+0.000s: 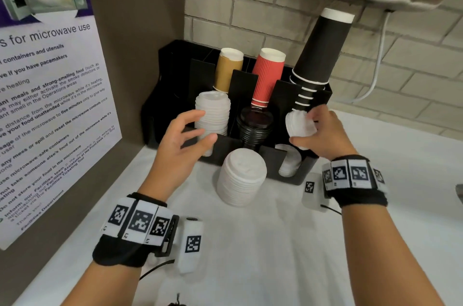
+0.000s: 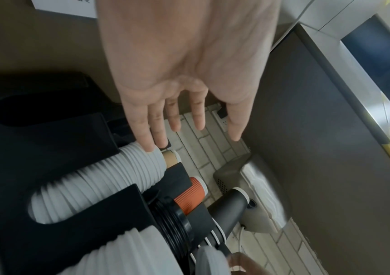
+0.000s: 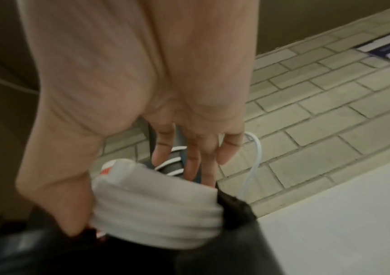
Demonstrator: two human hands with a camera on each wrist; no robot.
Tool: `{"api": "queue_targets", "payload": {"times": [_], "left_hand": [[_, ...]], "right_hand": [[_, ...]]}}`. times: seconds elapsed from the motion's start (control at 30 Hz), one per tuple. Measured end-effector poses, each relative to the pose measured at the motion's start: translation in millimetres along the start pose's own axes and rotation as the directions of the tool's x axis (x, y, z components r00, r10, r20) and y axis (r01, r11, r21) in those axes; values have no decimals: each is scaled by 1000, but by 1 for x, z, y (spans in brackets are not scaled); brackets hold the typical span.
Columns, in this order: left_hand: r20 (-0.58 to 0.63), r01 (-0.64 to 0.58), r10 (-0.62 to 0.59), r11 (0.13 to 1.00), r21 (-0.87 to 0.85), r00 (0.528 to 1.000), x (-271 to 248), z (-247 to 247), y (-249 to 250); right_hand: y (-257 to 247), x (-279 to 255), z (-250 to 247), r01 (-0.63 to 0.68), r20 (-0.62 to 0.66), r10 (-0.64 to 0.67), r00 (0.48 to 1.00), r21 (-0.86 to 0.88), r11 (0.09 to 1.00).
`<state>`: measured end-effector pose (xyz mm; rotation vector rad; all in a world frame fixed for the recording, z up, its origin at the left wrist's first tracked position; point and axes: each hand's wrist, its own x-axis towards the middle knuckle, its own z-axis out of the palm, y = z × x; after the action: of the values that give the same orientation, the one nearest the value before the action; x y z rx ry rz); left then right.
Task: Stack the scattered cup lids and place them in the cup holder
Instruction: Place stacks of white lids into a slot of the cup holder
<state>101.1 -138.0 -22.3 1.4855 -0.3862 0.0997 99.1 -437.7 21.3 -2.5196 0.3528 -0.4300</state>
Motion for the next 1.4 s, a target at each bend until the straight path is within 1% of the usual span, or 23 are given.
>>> {"api": "queue_targets", "payload": {"times": [0.07,0.17,0.2,0.27,0.33,0.4,0.6,0.67,0.8,0.83,0.87,0.9,0.93,0.97,1.0,1.03,1.07,1.1,1.13,1.17,1.27,1.33,1.4], "left_hand": [[4,3,-3,1000,10,1000,1,0,-2],[20,9,-9,1000,19,1000,0,2,-5],[21,10,-10,1000,19,1000,0,3,-6],[21,10,-11,1000,24,1000,-1,4,-6],[11,10,-10,1000,27,1000,-1,5,-6],[5,8,-8,1000,27,1000,-2,5,-6],[11,10,-10,999,39,1000,-2,5,-5],[9,13,-13,999,48,1000,-2,4,-5],[18,15,-16,998,62,1000,-2,5,-3],[18,16,-17,998,61,1000,-2,4,-3],[15,16,-17,998,62,1000,-2,3,-2],[9,15,-15,998,65,1000,-2,2,-2],[1,13,-13,998,68,1000,-1,0,-1],[-5,13,-12,998,68,1000,-1,0,-1],[-11,15,-14,998,67,1000,-1,-1,-1],[-15,19,-18,998,65,1000,-1,-1,-1],[-15,22,-21,998,64,1000,-2,-1,-1],[-13,25,-25,998,64,1000,-2,-1,-1],[-9,29,-28,997,65,1000,-3,-1,-1],[-6,32,-32,997,68,999,-3,-1,-2],[-4,40,-40,996,79,999,-4,-2,-3],[-8,43,-43,996,82,999,-4,-4,-3],[-9,41,-40,995,86,999,-3,-6,-3]], "right_hand": [[2,7,7,15,102,6,995,-210,978],[-1,12,13,94,207,-10,978,-403,910],[-1,12,14,127,256,-4,967,-465,876],[-1,11,16,205,368,37,929,-596,776],[0,8,19,272,439,84,895,-683,678],[1,5,23,299,459,98,883,-711,636],[2,1,33,303,474,110,874,-706,640],[0,1,35,312,479,114,870,-715,625],[-8,1,32,310,513,176,840,-721,620],[-11,0,29,299,494,155,855,-716,631],[-15,-2,25,272,441,97,892,-696,665],[-19,-3,22,231,355,14,935,-639,734],[-23,-6,19,206,260,-76,963,-521,828],[-28,-10,18,224,192,-164,968,-350,910],[-35,-17,18,270,165,-242,956,-176,947],[-42,-26,20,317,175,-303,937,-52,947],[-50,-35,25,345,214,-340,916,15,938],[-57,-43,31,355,260,-352,899,40,934],[-62,-50,38,353,289,-347,892,34,935],[-66,-56,44,353,289,-341,894,12,935],[-71,-66,61,356,226,-329,917,-89,930],[-72,-69,69,330,229,-294,928,-141,933],[-71,-72,75,298,239,-259,936,-141,944]]}}
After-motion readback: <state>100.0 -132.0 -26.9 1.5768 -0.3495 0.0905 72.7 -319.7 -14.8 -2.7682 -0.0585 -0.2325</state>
